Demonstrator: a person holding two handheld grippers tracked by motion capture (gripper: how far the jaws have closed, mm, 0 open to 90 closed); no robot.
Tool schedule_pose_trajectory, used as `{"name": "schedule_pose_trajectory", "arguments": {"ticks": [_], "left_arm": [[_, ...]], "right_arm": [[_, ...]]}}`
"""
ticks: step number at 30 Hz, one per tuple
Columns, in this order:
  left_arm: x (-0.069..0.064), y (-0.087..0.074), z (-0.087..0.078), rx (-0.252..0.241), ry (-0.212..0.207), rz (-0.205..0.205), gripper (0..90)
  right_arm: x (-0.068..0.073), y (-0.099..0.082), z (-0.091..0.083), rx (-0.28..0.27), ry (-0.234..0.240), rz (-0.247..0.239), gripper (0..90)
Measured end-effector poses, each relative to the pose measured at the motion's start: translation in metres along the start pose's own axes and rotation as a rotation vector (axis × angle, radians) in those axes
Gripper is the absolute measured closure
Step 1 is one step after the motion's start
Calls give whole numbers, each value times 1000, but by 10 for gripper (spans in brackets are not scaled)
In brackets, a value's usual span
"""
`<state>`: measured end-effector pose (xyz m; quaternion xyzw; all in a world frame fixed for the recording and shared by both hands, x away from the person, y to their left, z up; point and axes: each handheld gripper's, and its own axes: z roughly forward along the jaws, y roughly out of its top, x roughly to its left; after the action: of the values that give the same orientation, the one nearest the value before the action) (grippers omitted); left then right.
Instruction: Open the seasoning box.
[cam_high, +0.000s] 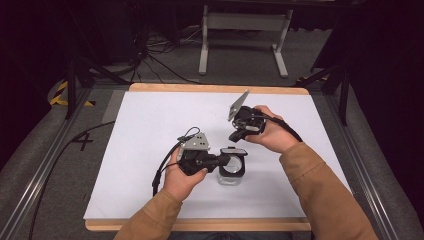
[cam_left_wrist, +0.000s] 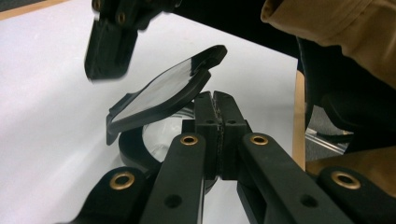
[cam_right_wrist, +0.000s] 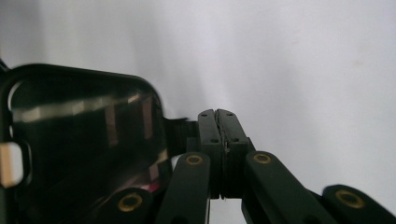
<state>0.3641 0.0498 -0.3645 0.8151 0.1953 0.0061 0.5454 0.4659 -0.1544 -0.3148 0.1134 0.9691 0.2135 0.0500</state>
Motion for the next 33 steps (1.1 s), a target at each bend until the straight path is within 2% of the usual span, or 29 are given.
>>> {"name": "schedule_pose_trajectory", "arguments": {"ticks": [1, 5, 7, 9, 13, 17, 18, 20, 23, 25, 27, 33], "left_arm": [[-1, 0, 1, -22, 1, -10, 896], [0, 6, 0, -79, 7, 7, 896], [0, 11, -1, -91, 6, 22, 897], [0, 15, -3, -107, 25, 30, 897], [4, 21, -3, -126, 67, 33, 897], [7, 22, -2, -110, 74, 33, 898], [7, 22, -2, -118, 73, 31, 898], [8, 23, -5, -119, 71, 22, 898], [8, 23, -8, -129, 74, 12, 898], [9, 22, -11, -133, 75, 7, 898], [9, 22, -14, -138, 82, 3, 898], [10, 22, -22, -155, 84, -10, 898]], "right_arm": [[-1, -7, -6, -40, -29, 9, 900], [-1, -33, -24, -154, -81, 42, 900], [2, -47, -31, -209, -98, 61, 900], [6, -64, -36, -258, -107, 88, 900], [15, -86, -38, -312, -113, 110, 900], [28, -104, -36, -353, -87, 131, 900], [33, -107, -35, -359, -73, 126, 900], [44, -110, -28, -370, -12, 125, 900], [62, -109, -11, -362, 73, 91, 900], [69, -105, -7, -417, 97, 83, 900], [70, -102, -9, -478, 98, 91, 900], [64, -92, -18, -588, -3, 117, 900]]}}
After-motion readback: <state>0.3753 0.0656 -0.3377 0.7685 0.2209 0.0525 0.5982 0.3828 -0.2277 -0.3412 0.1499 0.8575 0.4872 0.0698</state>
